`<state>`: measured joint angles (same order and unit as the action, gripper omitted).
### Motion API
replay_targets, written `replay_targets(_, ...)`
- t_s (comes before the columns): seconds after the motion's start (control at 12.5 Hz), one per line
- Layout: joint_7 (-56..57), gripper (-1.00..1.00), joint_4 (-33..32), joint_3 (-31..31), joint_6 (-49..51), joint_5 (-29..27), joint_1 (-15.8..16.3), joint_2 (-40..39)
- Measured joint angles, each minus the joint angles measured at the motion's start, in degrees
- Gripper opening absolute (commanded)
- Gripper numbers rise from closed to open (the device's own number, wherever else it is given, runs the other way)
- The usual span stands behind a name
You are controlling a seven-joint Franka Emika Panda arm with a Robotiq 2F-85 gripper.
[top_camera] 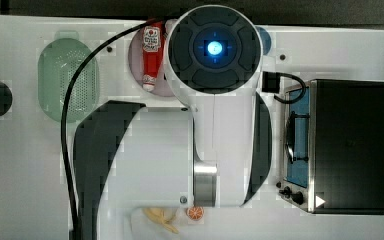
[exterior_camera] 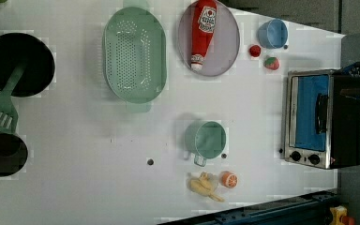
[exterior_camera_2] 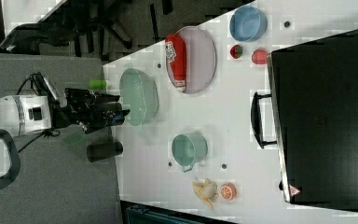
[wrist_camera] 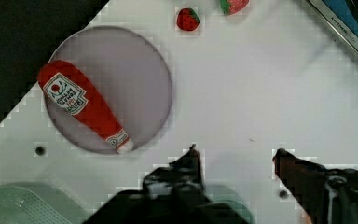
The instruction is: Flap open oven.
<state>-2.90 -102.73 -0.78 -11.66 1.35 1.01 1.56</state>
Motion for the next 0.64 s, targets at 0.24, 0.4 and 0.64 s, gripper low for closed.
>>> replay_targets(0.24,2.53,1.0,-12.76,-2.56,13.73,0.02,0.07,15.31)
replay_targets(0.4,2.75,1.0,-11.86,-3.95,14.34,0.14,-0.21,22.15)
replay_targets(0.64,3.52,0.39,-8.11,-4.02,14.19,0.21,-0.57,25.53)
